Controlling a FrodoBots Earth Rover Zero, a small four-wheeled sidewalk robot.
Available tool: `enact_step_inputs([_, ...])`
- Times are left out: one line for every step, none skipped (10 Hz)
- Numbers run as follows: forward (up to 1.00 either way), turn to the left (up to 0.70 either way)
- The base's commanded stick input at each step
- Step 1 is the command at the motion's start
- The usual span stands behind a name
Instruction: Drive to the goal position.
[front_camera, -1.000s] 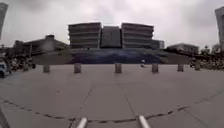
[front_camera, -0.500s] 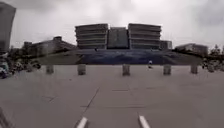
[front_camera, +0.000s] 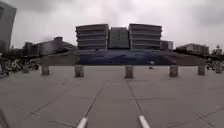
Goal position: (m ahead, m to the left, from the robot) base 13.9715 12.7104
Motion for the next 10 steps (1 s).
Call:
enact_step_inputs([1.00,0.08])
enact_step_inputs([1.00,0.00])
enact_step_inputs([1.00,0.00])
enact_step_inputs([1.00,0.00])
enact_step_inputs([1.00,0.00])
enact_step_inputs([1.00,0.00])
enact_step_inputs([1.00,0.00])
enact_step_inputs([1.00,0.00])
enact_step_inputs([1.00,0.00])
enact_step_inputs([1.00,0.00])
